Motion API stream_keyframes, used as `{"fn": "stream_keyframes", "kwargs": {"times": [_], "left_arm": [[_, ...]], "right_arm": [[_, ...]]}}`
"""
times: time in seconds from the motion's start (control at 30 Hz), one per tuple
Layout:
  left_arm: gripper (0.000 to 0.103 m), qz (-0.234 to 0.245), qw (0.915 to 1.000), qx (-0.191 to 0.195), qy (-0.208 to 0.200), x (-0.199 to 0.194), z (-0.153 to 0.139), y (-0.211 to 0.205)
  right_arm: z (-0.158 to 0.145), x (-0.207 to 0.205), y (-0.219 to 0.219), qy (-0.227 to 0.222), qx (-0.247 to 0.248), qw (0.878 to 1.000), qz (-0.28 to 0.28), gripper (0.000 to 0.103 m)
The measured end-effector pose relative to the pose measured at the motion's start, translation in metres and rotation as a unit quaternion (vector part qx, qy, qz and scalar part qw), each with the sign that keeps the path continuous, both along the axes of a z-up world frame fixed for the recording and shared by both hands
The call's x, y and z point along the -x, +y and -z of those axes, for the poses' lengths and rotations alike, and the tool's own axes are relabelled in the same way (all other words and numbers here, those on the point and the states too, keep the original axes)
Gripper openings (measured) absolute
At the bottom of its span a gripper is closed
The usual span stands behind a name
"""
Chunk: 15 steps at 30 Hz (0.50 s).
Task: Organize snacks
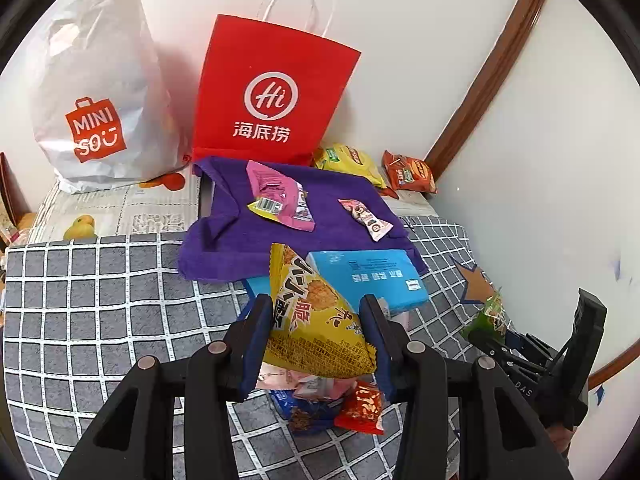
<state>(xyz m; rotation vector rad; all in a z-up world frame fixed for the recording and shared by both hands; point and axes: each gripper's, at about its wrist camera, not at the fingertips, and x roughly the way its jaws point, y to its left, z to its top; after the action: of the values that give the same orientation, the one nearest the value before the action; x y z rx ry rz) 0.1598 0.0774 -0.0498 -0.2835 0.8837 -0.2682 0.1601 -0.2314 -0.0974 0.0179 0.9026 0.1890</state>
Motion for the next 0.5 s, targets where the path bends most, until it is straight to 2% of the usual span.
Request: {"fn": "stream_keyframes", "kwargs": {"times": [0.5], "left_arm": [[0.043, 0.031, 0.9995, -0.005, -0.002, -0.012, -0.016, -0.029]], "right_arm": [[-0.013, -0.019, 0.007, -0.017, 0.004, 1.000, -0.006, 0.046]]}}
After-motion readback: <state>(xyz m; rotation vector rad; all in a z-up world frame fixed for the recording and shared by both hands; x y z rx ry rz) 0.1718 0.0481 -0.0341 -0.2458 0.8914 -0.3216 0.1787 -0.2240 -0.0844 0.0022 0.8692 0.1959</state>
